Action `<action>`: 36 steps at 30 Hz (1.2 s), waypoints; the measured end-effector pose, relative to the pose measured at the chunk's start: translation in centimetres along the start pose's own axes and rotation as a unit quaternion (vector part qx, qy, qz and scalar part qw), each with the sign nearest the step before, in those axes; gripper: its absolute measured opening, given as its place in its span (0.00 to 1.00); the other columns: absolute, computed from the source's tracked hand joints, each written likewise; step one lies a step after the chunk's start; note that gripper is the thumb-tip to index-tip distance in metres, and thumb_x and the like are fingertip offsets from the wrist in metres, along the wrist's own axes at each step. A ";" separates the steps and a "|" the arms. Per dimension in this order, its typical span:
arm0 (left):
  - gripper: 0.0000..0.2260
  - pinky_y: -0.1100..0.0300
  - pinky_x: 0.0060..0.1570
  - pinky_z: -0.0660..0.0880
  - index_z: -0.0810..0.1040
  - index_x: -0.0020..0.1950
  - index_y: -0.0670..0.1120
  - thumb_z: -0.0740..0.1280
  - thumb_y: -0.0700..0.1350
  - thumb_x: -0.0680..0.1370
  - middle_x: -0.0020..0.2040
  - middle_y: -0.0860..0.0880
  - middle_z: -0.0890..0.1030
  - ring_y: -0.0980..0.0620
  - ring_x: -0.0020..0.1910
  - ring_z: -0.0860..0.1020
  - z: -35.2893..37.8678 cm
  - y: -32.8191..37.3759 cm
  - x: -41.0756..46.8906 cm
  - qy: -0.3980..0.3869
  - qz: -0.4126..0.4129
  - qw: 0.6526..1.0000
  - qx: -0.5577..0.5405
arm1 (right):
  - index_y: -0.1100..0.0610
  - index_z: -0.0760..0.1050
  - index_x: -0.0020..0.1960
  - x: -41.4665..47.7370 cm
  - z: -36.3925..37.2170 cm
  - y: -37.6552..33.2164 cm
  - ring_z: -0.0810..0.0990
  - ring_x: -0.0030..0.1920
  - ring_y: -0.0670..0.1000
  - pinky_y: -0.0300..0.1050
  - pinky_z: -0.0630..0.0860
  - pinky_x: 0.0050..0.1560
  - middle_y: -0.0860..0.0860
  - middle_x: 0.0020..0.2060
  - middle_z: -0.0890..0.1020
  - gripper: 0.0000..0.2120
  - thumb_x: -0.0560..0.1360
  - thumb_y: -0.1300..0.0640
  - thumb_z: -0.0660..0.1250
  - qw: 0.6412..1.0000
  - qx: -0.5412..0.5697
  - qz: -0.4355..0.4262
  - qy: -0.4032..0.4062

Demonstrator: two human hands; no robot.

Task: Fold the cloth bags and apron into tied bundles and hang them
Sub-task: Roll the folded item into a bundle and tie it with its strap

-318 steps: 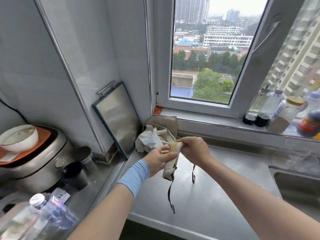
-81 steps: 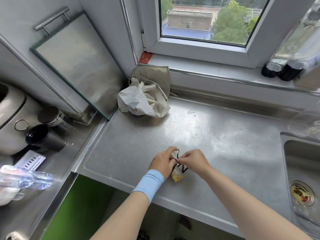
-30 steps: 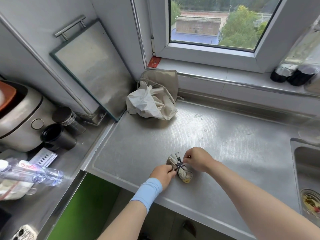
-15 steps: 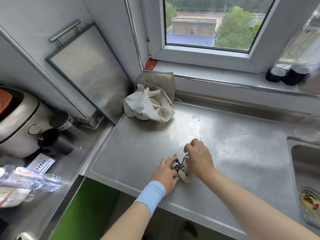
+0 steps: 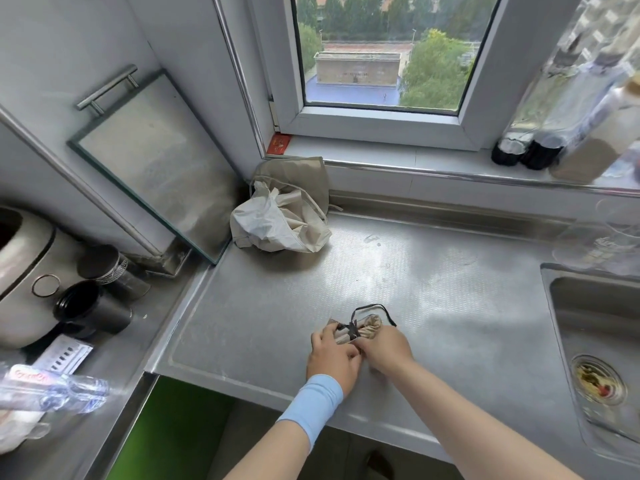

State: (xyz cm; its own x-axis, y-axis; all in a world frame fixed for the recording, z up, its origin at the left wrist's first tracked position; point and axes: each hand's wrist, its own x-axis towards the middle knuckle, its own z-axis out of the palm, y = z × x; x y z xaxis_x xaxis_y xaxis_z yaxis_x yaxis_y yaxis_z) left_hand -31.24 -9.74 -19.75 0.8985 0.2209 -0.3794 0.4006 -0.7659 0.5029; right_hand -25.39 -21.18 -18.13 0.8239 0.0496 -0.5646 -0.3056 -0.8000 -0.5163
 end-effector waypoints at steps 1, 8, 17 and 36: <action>0.09 0.56 0.66 0.68 0.82 0.48 0.56 0.65 0.57 0.76 0.73 0.56 0.58 0.52 0.72 0.59 -0.1 0.0 -0.2 -0.012 0.019 0.999 0.024 | 0.55 0.75 0.32 0.2 -0.1 0.2 0.74 0.29 0.49 0.40 0.64 0.26 0.49 0.27 0.76 0.14 0.71 0.49 0.71 1.000 -0.003 -0.004 0.004; 0.16 0.52 0.52 0.72 0.63 0.70 0.52 0.54 0.49 0.82 0.57 0.44 0.79 0.42 0.53 0.76 -3.2 0.0 2.0 -0.033 0.041 0.996 0.066 | 0.54 0.67 0.28 1.3 -0.7 1.0 0.72 0.32 0.50 0.42 0.65 0.33 0.50 0.27 0.74 0.16 0.73 0.56 0.66 0.998 -0.037 -0.058 -0.012; 0.19 0.58 0.57 0.73 0.73 0.68 0.55 0.65 0.45 0.77 0.53 0.46 0.81 0.47 0.54 0.78 -4.6 -0.2 6.4 -0.086 0.081 0.991 0.055 | 0.58 0.74 0.38 2.9 -0.9 0.8 0.83 0.33 0.54 0.46 0.80 0.37 0.55 0.34 0.84 0.09 0.77 0.61 0.62 0.994 0.067 -0.040 -0.072; 0.09 0.60 0.35 0.63 0.70 0.40 0.47 0.58 0.44 0.80 0.38 0.51 0.73 0.50 0.39 0.70 -3.8 -1.1 7.1 -0.092 0.008 0.993 -0.069 | 0.57 0.75 0.37 4.1 -1.6 0.8 0.67 0.27 0.49 0.38 0.64 0.27 0.50 0.26 0.71 0.10 0.76 0.56 0.69 0.991 0.116 -0.011 -0.069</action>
State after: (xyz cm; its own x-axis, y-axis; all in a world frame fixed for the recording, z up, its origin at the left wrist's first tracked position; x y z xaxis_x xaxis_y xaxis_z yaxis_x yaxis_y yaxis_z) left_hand -24.62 -5.03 -20.07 0.8626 0.0852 -0.4987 0.4178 -0.6759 0.6072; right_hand -21.53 -22.61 -19.81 0.7637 0.1593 -0.6255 -0.4033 -0.6389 -0.6551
